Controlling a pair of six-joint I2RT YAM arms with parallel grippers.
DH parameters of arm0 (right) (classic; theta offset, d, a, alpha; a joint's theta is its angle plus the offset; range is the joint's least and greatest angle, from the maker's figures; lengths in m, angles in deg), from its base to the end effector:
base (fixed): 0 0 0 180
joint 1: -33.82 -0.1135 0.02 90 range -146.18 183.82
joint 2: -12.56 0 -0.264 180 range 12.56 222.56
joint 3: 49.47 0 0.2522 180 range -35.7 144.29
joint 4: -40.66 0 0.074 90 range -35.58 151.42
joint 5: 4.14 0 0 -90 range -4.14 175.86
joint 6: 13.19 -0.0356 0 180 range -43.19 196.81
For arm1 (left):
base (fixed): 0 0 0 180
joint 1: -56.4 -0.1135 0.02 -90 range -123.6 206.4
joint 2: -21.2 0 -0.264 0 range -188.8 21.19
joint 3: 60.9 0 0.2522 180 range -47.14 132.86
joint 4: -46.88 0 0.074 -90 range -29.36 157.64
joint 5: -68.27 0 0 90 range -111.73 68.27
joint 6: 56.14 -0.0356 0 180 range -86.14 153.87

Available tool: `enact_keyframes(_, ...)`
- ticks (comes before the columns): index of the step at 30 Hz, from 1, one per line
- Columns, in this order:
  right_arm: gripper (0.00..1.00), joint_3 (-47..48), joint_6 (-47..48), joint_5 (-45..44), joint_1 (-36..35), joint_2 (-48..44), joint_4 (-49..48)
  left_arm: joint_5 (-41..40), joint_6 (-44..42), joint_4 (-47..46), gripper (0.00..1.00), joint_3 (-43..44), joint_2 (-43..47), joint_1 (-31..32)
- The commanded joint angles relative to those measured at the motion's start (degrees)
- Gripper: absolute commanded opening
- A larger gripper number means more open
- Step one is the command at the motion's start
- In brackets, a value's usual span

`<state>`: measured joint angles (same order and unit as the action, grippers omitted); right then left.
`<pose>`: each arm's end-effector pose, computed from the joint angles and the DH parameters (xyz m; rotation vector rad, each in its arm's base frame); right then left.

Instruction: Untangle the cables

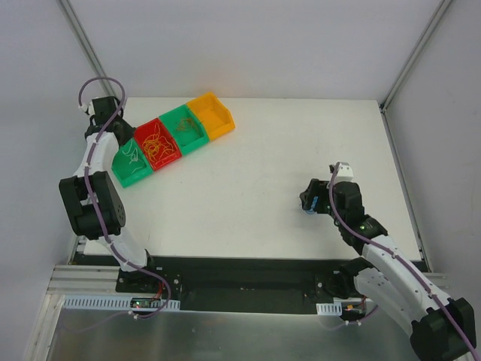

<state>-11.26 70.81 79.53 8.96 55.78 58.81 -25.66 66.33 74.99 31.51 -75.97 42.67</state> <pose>0.1644 0.0719 0.2292 -0.2530 1.9641 0.2420 0.3844 0.0964 0.2951 -0.8784 1.9572 -0.1175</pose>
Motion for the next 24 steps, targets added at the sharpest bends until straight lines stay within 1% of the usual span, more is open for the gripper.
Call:
enact_keyframes(1,0.77,-0.1,-0.5,1.67,0.95,-0.07,-3.06,-0.82,1.28,-0.11,0.0,1.77,-0.57,-2.25)
enact_keyframes(4,0.77,-0.28,-0.5,1.76,1.22,-0.51,-3.06,0.49,1.11,0.24,0.0,0.89,-0.83,-3.83)
enact_keyframes(5,0.77,-0.36,-0.59,1.67,1.31,-0.42,-3.06,1.37,1.37,0.24,0.04,0.45,-0.66,-4.45)
enact_keyframes(6,0.77,-0.28,-0.59,1.67,1.57,-0.42,-3.06,1.98,1.98,0.41,0.16,-0.25,-0.4,-4.8)
enact_keyframes(7,0.77,-0.19,-0.68,2.02,1.57,-0.16,-3.06,2.34,2.77,0.76,0.22,-0.78,0.13,-5.24)
enact_keyframes(9,0.77,0.95,-0.94,3.16,2.01,0.63,-1.93,3.48,3.91,0.86,0.4,-1.83,1.18,-5.51)
enact_keyframes(10,0.77,1.56,-1.12,3.95,2.1,0.98,-1.14,3.83,4.27,0.94,0.47,-2.18,1.8,-5.51)
enact_keyframes(11,0.77,2.26,-1.21,4.48,2.19,1.51,-0.43,6.1,4.62,0.77,0.54,-2.36,2.33,-5.42)
enact_keyframes(12,0.77,2.88,-1.47,5.18,2.27,1.69,0.27,7.51,4.97,0.77,0.57,-2.62,2.94,-5.42)
enact_keyframes(16,0.77,4.47,-2.7,9.05,2.54,2.57,2.03,12.96,7.95,0.42,0.6,-4.73,6.28,-5.25)
enact_keyframes(19,0.77,5.87,-3.23,8.36,2.54,3.53,4.83,18.06,10.24,-1.95,0.61,-8.33,9.79,-3.5)
enact_keyframes(20,0.77,6.66,-3.23,6.7,2.63,4.14,7.02,19.29,10.51,-2.48,0.61,-9.3,10.93,-2.18)
enact_keyframes(22,0.77,9.73,-4.98,0.29,3.67,6.6,13.77,21.67,10.42,-3.97,0.63,-10.97,12.69,1.58)
enact_keyframes(24,0.77,12.81,-5.34,0.08,7.09,10.2,18.89,26.04,8.76,-6.6,0.7,-11.86,12.88,7.55)
